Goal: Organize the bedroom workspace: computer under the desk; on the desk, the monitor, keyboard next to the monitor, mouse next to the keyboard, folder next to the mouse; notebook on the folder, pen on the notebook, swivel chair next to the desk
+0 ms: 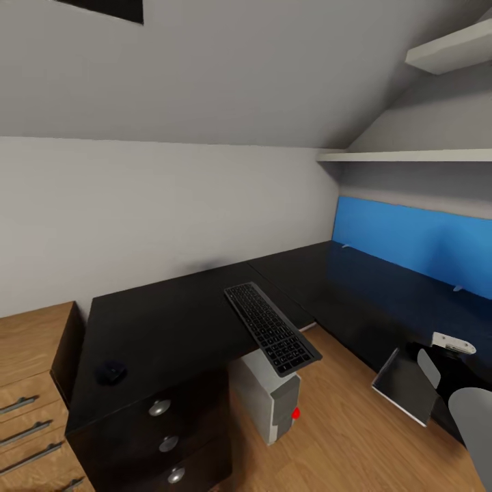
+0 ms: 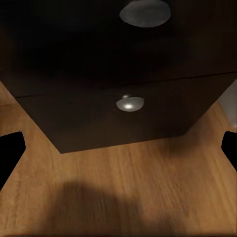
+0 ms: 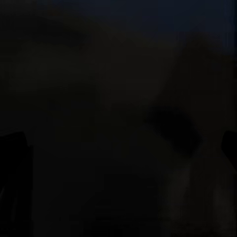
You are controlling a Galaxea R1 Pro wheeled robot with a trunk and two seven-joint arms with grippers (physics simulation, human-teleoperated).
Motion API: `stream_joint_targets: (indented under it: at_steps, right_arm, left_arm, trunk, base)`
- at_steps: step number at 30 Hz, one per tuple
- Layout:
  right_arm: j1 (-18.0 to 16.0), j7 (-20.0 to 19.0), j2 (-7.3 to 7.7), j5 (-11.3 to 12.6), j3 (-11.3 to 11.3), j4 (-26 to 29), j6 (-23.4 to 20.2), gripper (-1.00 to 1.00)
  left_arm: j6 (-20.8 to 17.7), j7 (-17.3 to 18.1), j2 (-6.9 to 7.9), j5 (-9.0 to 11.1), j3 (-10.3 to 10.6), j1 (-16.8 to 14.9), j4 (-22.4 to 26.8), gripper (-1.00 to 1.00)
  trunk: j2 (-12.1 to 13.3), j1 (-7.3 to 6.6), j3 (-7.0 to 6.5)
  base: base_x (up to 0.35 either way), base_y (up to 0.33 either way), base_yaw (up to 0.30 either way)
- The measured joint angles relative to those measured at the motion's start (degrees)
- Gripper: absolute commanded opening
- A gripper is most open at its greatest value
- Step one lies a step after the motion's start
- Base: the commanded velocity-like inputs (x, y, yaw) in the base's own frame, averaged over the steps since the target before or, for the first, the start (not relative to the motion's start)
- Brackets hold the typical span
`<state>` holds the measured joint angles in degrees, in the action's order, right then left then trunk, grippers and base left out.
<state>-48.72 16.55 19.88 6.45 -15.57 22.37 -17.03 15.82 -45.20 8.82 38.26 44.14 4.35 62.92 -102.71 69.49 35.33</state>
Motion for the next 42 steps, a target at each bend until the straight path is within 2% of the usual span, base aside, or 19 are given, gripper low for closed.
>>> stream_joint_targets:
  at_steps: [11,39,42]
  right_arm:
    - [0.00,-0.04,0.00,0.02,-0.01,-0.03,0.08,1.00]
    - [-0.01,-0.48,0.00,0.08,-0.10,-0.26,0.49,1.00]
    - [0.04,-1.12,-0.01,0.62,-0.28,0.73,0.24,1.00]
  left_arm:
    - [0.00,0.07,0.00,0.06,0.00,0.02,0.00,1.00]
    - [0.00,0.17,0.00,0.12,0.13,0.00,-0.02,1.00]
    - [-0.04,0.17,0.00,0.15,0.16,0.00,-0.06,1.00]
  trunk:
    - [0.00,0.00,0.00]
    - [0.00,-0.01,0.00]
    - [0.00,0.00,0.01]
  base:
    - [-0.110,0.073,0.000]
    - [-0.024,0.007,0.000]
    - [0.000,0.000,0.000]
